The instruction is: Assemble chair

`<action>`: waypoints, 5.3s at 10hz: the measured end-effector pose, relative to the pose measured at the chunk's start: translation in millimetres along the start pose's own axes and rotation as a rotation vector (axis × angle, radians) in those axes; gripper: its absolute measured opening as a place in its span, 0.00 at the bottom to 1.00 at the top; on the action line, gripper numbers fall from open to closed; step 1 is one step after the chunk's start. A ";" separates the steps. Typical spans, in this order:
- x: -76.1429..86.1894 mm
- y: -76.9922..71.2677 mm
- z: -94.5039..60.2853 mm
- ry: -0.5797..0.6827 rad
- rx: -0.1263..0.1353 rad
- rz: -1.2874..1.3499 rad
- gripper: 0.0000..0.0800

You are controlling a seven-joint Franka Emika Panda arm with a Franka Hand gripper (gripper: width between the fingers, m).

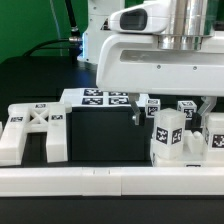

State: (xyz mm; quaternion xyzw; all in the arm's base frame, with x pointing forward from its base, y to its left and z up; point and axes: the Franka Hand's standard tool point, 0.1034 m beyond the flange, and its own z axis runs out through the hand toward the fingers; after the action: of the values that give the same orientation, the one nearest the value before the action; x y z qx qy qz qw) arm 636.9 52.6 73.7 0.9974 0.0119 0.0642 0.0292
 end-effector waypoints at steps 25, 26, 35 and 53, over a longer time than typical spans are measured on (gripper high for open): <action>-3.8 -7.4 2.2 -0.020 0.001 0.789 0.36; -3.5 -7.6 2.0 -0.023 0.005 0.847 0.36; -3.9 -7.5 3.1 -0.025 0.012 0.753 0.80; -7.0 -5.1 -0.7 -0.008 0.007 -0.183 0.81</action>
Offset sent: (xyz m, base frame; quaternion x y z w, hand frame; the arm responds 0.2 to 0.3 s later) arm 0.0032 0.0018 0.0015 0.0001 -0.0060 -0.2007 0.9796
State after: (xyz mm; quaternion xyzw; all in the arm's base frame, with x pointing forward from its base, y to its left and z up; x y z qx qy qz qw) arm 629.8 57.5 73.2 0.9925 0.1032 0.0574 0.0314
